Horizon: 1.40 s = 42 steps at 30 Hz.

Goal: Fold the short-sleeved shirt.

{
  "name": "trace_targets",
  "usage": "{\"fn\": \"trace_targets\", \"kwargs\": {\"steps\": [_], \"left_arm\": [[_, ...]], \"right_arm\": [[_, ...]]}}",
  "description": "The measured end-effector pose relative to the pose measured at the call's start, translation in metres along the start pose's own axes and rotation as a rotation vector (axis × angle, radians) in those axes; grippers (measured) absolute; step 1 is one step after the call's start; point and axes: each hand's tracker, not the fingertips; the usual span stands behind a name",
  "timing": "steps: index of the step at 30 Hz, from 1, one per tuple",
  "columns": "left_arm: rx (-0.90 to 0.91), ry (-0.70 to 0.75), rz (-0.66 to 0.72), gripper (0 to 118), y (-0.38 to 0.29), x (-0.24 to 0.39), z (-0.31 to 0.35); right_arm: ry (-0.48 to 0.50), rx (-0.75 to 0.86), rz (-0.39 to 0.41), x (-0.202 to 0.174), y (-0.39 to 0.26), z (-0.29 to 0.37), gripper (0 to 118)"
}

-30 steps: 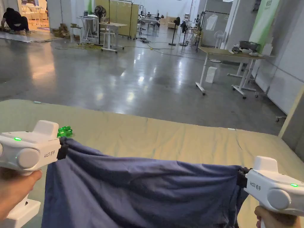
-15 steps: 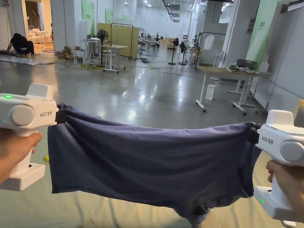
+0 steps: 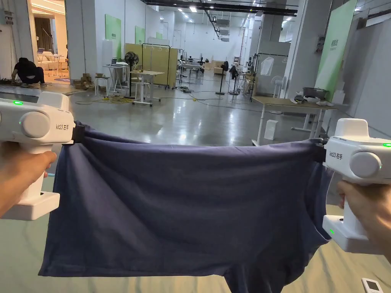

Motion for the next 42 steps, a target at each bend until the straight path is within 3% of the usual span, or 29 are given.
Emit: {"fn": "trace_targets", "kwargs": {"steps": [11,18,28,42], "left_arm": [[-0.001,0.002,0.020,10,0.025,0.008,-0.037],[0.006,0.003,-0.021,10,-0.006,0.013,-0.028],[-0.132,-0.052,-0.039,10,-0.137,0.007,0.006],[-0.363,-0.093,0.091,10,-0.327,-0.006,0.115]], "right_arm": [[-0.023,0.017,-0.005,0.001,0.034,-0.046,5],[-0.011,0.012,0.023,-0.002,0.011,-0.036,5],[0.032,-0.081,0.087,-0.016,-0.106,0.027,5],[0.101,-0.318,0.059,-0.026,-0.264,0.179,5]]}}
